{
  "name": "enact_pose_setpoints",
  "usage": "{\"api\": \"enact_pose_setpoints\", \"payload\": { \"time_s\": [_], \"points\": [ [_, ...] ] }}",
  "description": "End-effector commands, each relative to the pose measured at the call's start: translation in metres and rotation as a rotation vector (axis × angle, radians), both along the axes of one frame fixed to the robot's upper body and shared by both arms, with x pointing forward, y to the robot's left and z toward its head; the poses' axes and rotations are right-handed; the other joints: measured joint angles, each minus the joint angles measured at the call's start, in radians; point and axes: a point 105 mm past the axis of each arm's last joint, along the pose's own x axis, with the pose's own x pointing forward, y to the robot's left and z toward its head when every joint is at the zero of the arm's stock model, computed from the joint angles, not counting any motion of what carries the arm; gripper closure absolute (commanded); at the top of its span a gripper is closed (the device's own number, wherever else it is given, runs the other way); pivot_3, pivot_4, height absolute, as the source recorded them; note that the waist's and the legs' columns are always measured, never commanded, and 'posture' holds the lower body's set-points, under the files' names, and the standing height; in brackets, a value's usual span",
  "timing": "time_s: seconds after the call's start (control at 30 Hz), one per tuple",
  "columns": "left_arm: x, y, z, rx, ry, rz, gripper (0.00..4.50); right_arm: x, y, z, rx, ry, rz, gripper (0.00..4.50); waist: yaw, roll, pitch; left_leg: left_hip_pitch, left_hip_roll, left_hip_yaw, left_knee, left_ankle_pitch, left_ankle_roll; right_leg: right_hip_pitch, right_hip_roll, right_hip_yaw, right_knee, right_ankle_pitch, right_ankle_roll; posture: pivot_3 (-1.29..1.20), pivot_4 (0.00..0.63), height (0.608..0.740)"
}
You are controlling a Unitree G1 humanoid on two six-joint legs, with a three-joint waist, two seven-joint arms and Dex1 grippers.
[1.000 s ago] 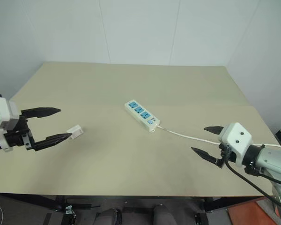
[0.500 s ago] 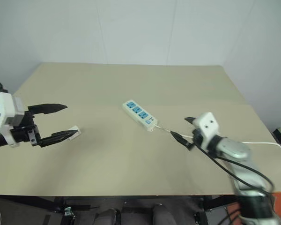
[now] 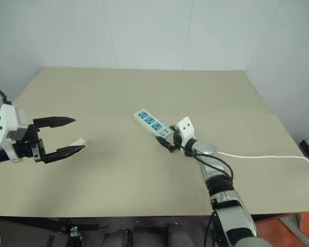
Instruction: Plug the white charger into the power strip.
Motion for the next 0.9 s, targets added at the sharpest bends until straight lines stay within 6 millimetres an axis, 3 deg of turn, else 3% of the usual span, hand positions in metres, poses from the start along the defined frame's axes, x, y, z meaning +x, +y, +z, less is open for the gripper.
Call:
{"api": "enact_pose_setpoints", "payload": {
  "time_s": [0.03,0.3,0.43,0.53,0.7,0.8,0.9],
  "points": [
    [-0.003,0.004,0.010,0.013,-0.064,0.003,0.00,0.009,0.005,0.010,-0.007,-0.057,-0.010,0.03,-0.001,0.000,0.000,0.000,0.000,0.000,0.000,0.000,0.000,0.000,0.000,0.000,0.000,0.000,0.000,0.00,0.150,0.740],
    [-0.003,0.008,0.009,0.019,-0.076,0.006,0.00,0.017,0.015,-0.004,-0.028,-0.010,-0.006,0.03,-0.005,0.000,0.000,0.001,0.000,0.000,0.000,0.000,0.000,0.001,0.000,0.000,0.000,0.001,0.000,0.00,0.150,0.740],
    [-0.004,0.009,0.009,0.019,-0.083,0.006,0.00,0.012,0.017,-0.013,-0.035,-0.002,0.021,0.93,-0.010,0.000,0.000,0.002,0.001,0.000,0.000,0.000,0.000,0.002,0.000,0.000,0.000,0.001,0.000,0.00,0.150,0.740],
    [-0.005,0.009,0.008,0.019,-0.082,0.006,0.00,0.002,0.020,-0.006,-0.025,-0.052,0.085,1.08,-0.012,0.000,0.000,0.002,0.001,0.000,0.000,0.000,0.000,0.002,0.000,0.000,0.000,0.001,0.000,0.00,0.150,0.740],
    [-0.004,0.010,0.006,0.016,-0.074,0.000,0.00,-0.048,0.025,0.007,-0.007,-0.106,0.305,1.08,-0.007,0.000,0.000,0.000,0.001,0.000,0.000,0.000,0.000,0.001,0.000,-0.001,0.000,0.000,0.000,0.00,0.150,0.740],
    [-0.003,0.009,0.004,0.014,-0.069,-0.006,0.00,-0.076,0.025,0.002,-0.030,-0.083,0.379,1.08,0.000,0.000,0.000,0.000,0.001,0.000,-0.001,0.000,0.000,0.000,0.000,-0.001,0.000,-0.001,0.000,0.00,0.150,0.740],
    [-0.001,0.008,0.002,0.011,-0.062,-0.016,0.00,-0.094,0.026,-0.019,-0.092,-0.016,0.417,1.08,0.000,0.001,0.000,0.001,0.001,0.001,-0.001,0.000,0.000,0.000,0.000,-0.001,0.001,0.000,0.000,0.00,0.150,0.740]
  ]
}}
